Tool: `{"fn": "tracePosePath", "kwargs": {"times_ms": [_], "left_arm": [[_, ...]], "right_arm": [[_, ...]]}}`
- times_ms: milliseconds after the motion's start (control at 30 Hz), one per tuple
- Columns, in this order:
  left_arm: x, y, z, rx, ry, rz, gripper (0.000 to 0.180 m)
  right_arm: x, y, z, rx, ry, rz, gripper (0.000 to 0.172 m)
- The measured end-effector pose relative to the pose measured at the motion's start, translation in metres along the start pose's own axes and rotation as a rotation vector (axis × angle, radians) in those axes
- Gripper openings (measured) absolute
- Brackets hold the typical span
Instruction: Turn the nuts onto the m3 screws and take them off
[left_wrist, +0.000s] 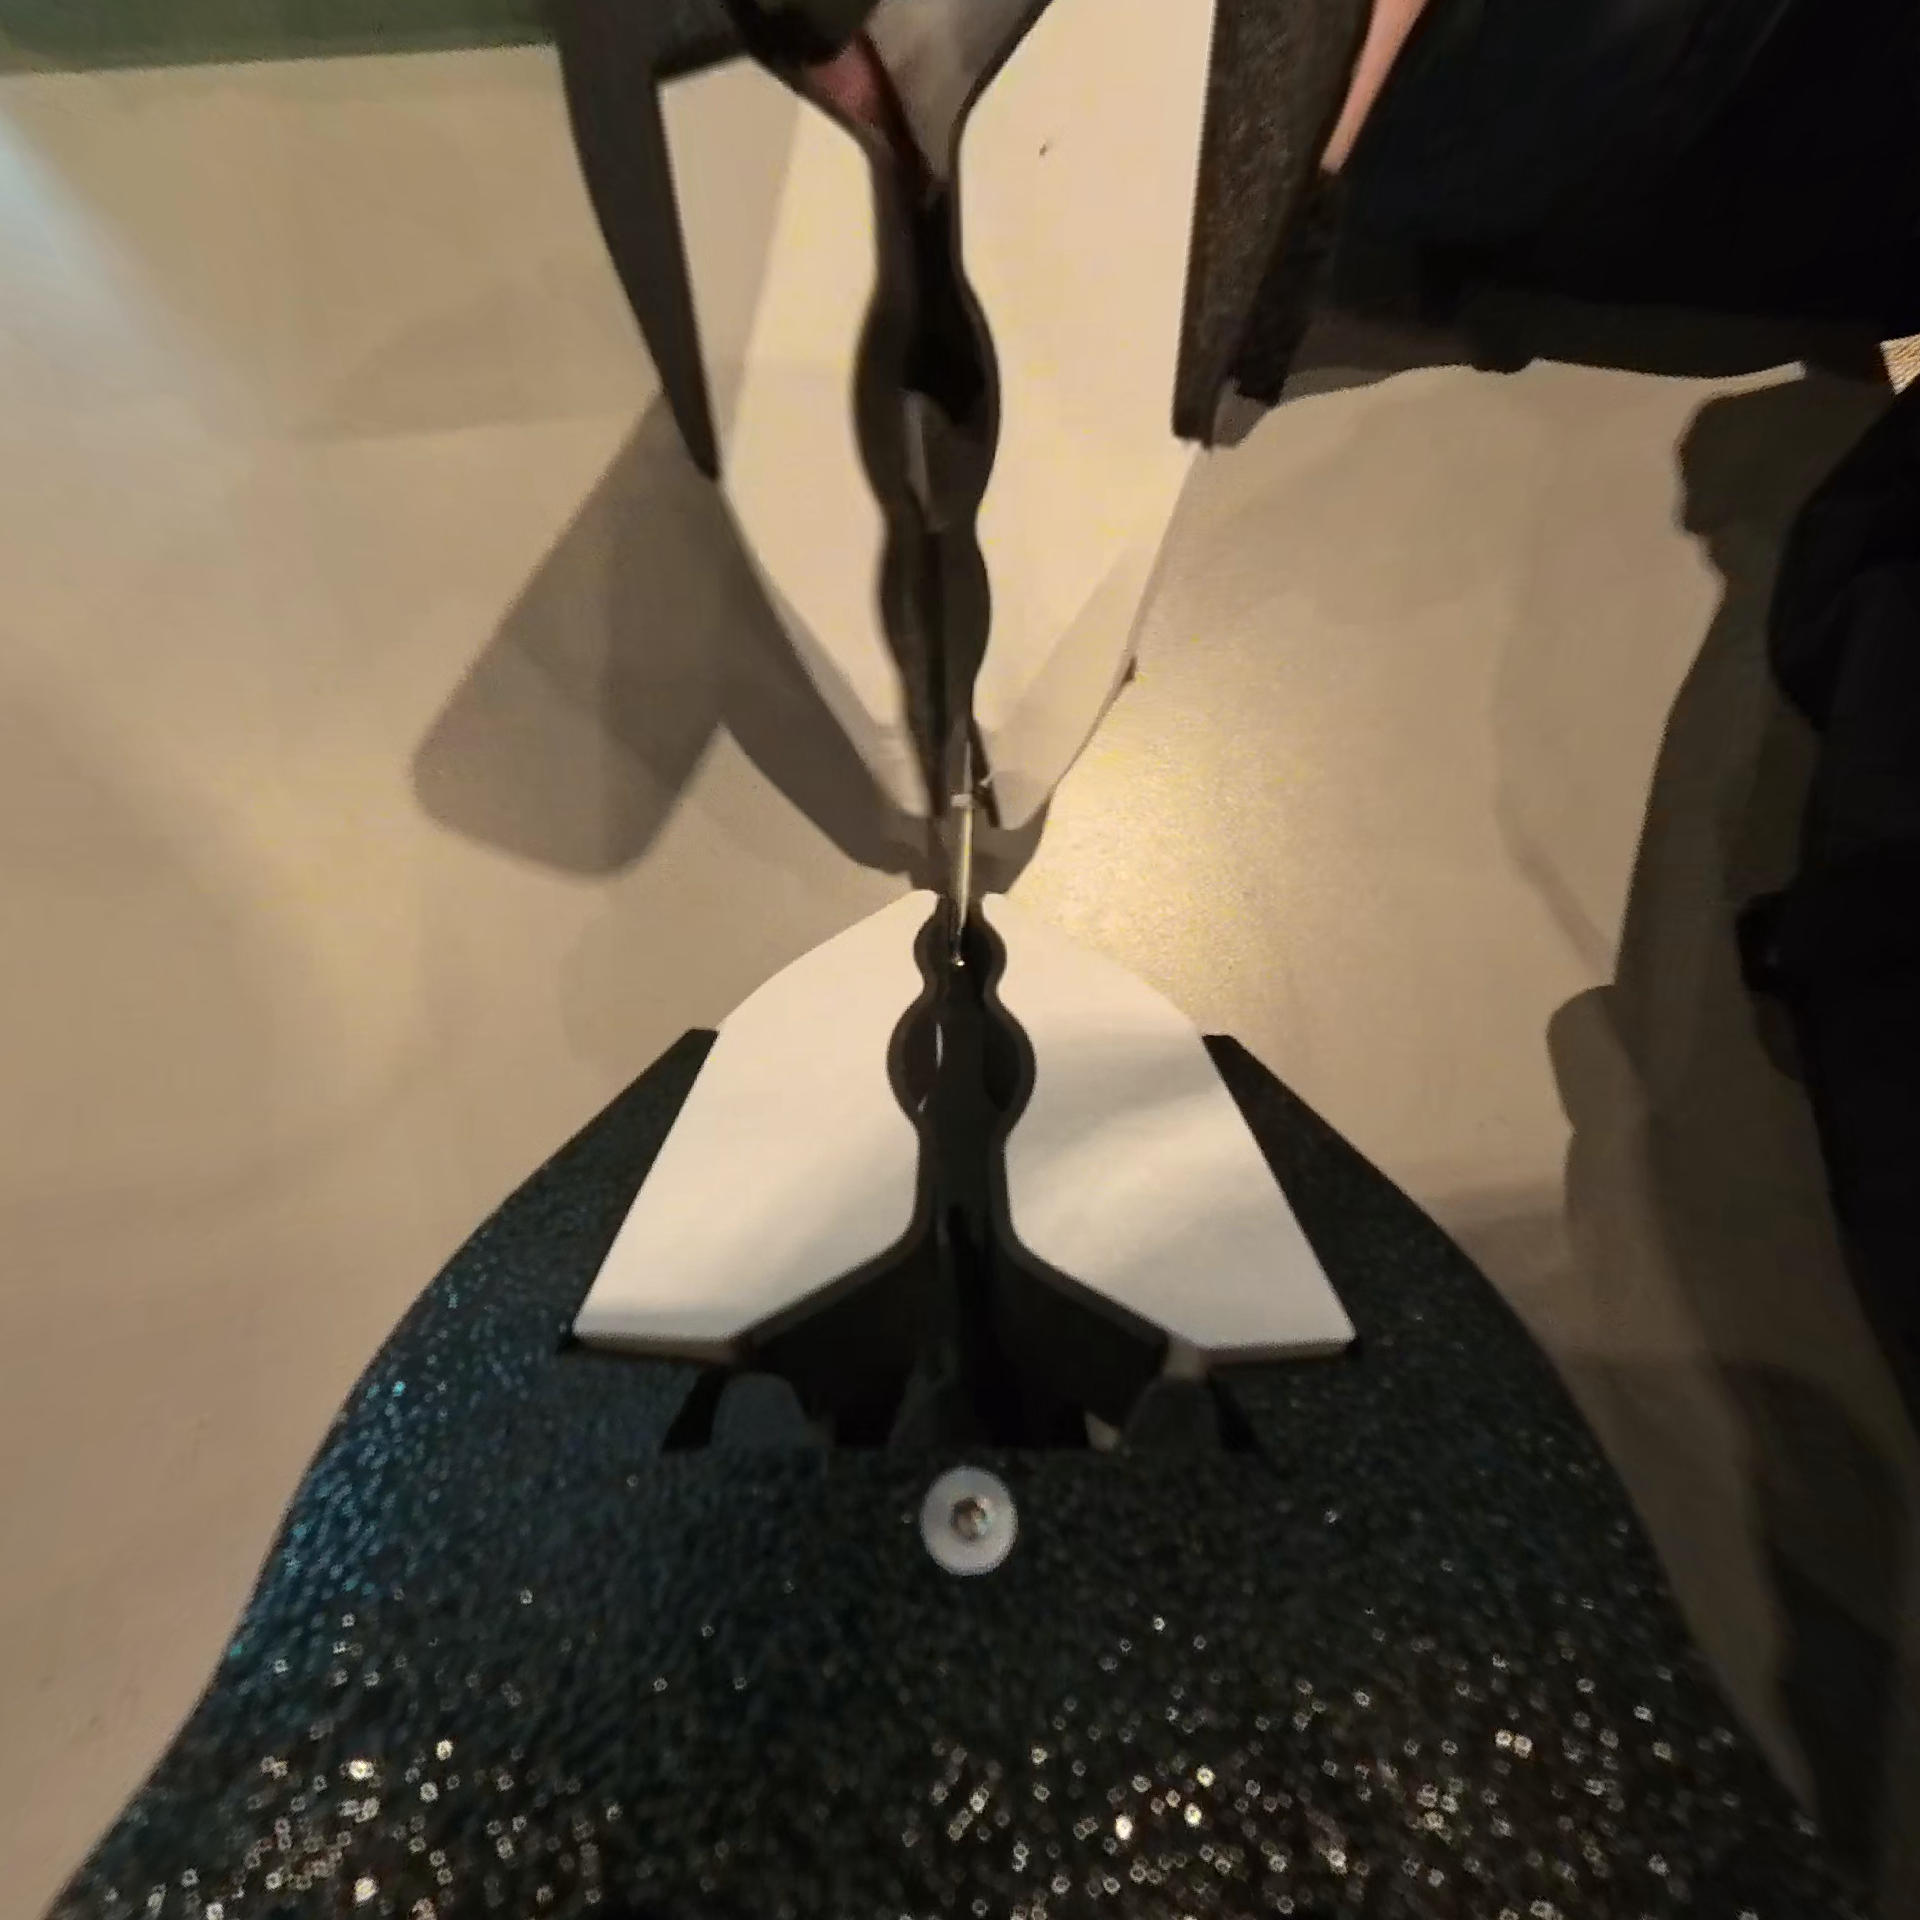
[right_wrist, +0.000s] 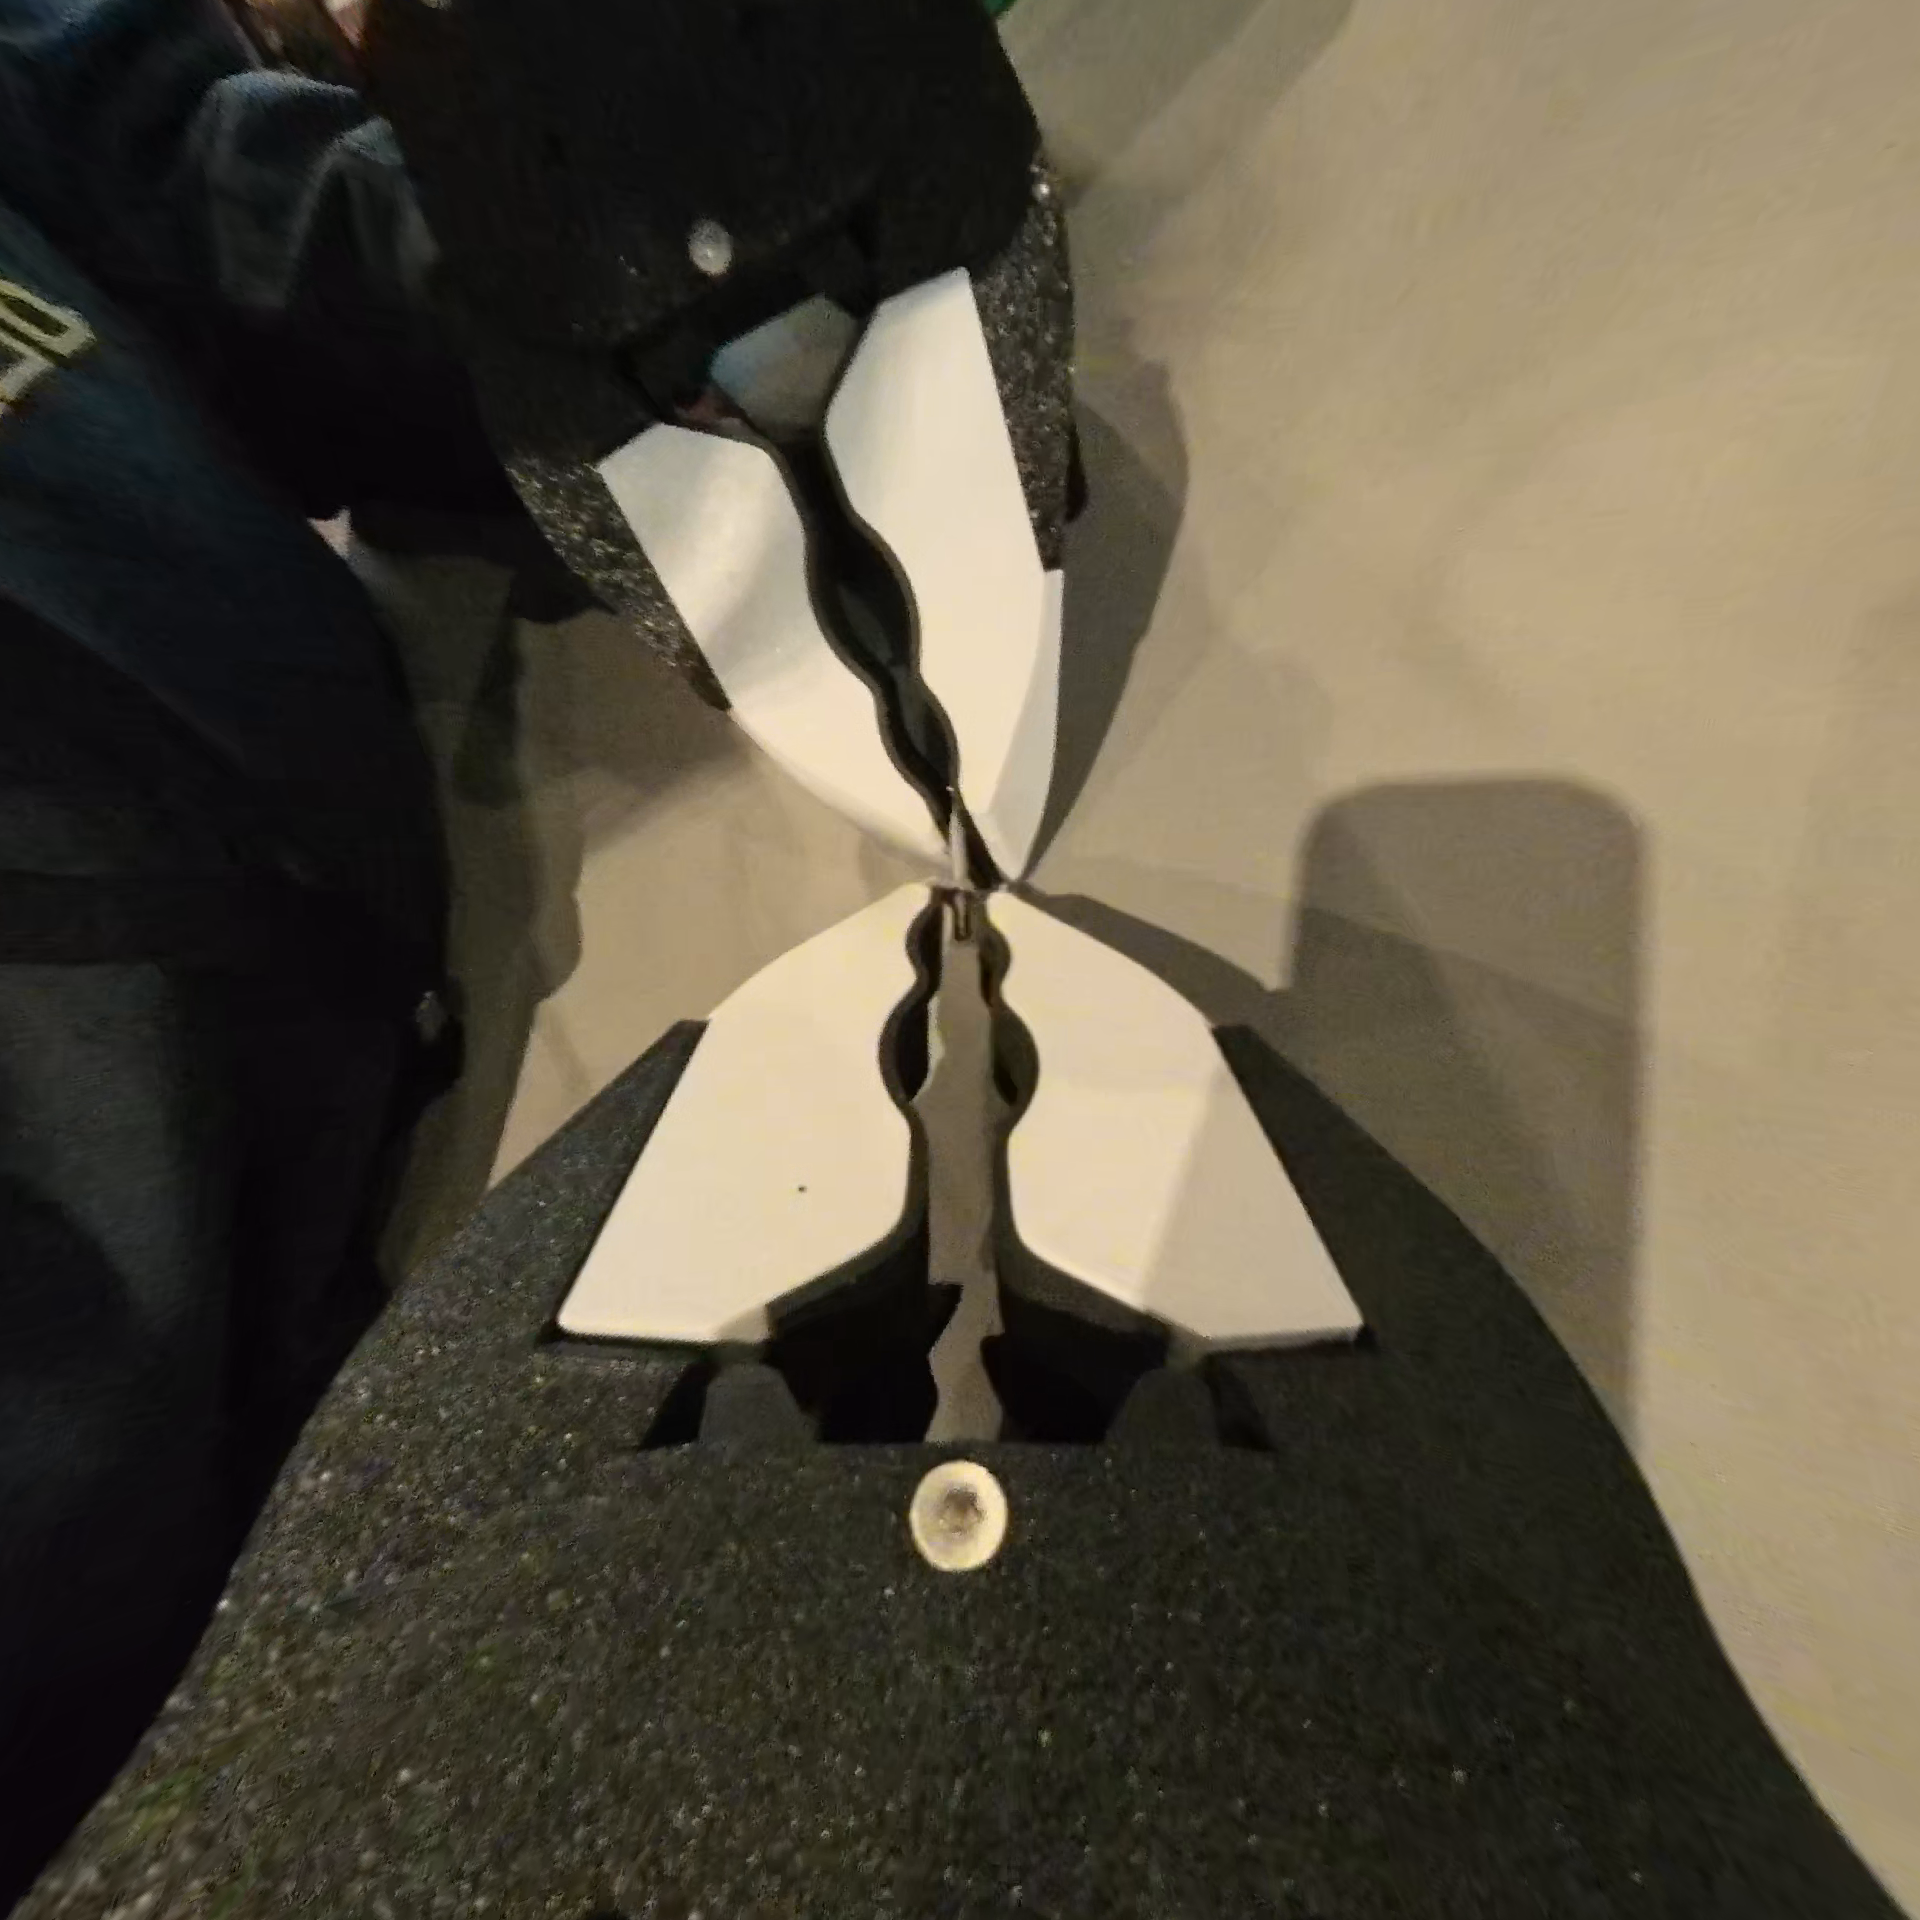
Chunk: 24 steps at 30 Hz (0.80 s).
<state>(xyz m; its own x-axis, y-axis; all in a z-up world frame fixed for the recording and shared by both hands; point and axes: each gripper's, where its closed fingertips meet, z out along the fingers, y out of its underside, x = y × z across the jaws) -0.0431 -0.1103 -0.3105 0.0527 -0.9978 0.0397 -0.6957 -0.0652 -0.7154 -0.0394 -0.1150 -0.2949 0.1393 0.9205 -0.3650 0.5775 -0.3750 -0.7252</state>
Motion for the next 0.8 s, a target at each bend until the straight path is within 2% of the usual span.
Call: {"fn": "tracePosePath", "kwargs": {"times_ms": [133,233,333,467,533,567,633,733,800], "left_arm": [[0.0,0.0,0.0,0.002,0.001,0.001,0.003],[0.0,0.0,0.0,0.007,0.006,-0.003,0.003],[0.0,0.0,0.0,0.012,0.013,-0.005,0.003],[0.001,0.0,-0.001,0.014,0.024,-0.005,0.003],[0.001,0.0,-0.001,0.017,0.027,-0.01,0.003],[0.001,0.0,-0.001,0.019,0.029,-0.012,0.003],[0.001,0.0,-0.001,0.02,0.029,-0.012,0.003],[0.001,0.0,-0.001,0.016,0.024,-0.006,0.003],[0.001,0.0,-0.001,0.016,0.023,-0.005,0.003]], "right_arm": [[-0.001,-0.001,0.0,-0.001,-0.008,-0.011,0.004],[0.001,-0.001,0.0,-0.008,0.048,-0.16,0.003],[0.003,-0.002,0.0,-0.026,0.175,-0.478,0.003],[0.01,-0.006,-0.002,-0.084,0.439,-1.058,0.002],[0.011,-0.008,-0.003,-0.087,0.515,-1.144,0.003],[0.011,-0.009,-0.004,-0.075,0.523,-1.109,0.003],[0.011,-0.008,-0.005,-0.033,0.464,-0.891,0.01],[-0.003,-0.016,-0.009,0.103,0.212,-0.498,0.022],[-0.005,-0.019,-0.013,0.145,0.161,-0.419,0.019]]}}
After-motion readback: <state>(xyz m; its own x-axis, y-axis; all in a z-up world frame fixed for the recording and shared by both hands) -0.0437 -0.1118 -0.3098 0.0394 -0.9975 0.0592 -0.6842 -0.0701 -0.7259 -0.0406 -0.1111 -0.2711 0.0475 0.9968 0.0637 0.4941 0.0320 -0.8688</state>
